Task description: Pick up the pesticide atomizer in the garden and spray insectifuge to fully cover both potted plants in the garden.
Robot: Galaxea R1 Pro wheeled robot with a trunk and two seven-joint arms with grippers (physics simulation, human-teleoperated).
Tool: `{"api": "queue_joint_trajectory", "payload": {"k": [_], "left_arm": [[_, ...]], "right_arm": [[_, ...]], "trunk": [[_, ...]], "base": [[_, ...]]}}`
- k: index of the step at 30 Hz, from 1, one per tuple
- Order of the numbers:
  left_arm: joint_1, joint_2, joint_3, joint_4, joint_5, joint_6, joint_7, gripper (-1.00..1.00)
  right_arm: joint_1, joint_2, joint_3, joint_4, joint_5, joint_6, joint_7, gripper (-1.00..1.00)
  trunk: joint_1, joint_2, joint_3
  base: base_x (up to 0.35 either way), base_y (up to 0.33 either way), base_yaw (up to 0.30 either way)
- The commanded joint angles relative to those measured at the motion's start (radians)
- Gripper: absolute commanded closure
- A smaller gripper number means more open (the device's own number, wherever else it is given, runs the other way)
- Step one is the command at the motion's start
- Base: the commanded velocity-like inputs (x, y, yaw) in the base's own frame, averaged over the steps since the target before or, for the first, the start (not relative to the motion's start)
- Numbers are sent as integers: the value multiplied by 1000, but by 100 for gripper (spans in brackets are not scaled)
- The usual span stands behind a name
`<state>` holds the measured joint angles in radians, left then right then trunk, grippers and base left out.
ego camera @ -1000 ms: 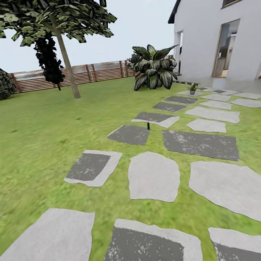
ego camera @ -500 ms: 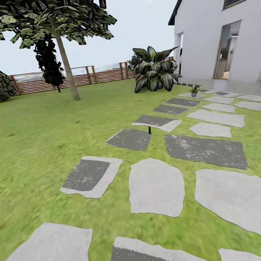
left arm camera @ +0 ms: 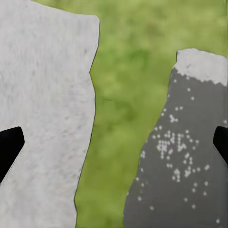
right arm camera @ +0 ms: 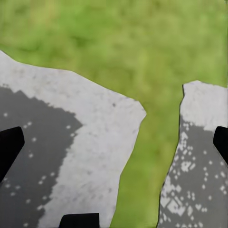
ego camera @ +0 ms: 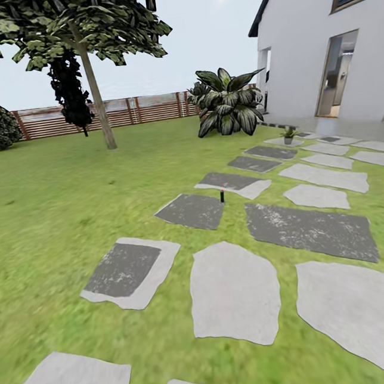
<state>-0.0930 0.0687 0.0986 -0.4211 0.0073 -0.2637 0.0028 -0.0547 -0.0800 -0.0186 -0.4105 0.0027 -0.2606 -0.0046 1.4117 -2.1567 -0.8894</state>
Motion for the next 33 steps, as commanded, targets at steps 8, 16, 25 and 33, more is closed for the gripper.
{"api": "queue_joint_trajectory", "payload": {"k": [8, 16, 25, 33], "left_arm": [[-1, 0, 1, 1, 1, -3, 0, -100], [-1, -1, 1, 1, 1, -3, 0, -100], [-1, 0, 1, 1, 1, -3, 0, -100], [-1, -1, 1, 1, 1, -3, 0, -100]], "right_arm": [[0, 0, -1, 1, 0, -3, -1, -100], [0, 0, 0, 1, 0, -3, 0, -100], [0, 0, 0, 1, 0, -3, 0, -100], [0, 0, -1, 1, 0, -3, -1, -100]], "trunk": [[0, 0, -1], [0, 0, -1], [0, 0, -1], [0, 0, -1]], "base": [[340, 0, 0], [340, 0, 0], [340, 0, 0], [340, 0, 0]]}}
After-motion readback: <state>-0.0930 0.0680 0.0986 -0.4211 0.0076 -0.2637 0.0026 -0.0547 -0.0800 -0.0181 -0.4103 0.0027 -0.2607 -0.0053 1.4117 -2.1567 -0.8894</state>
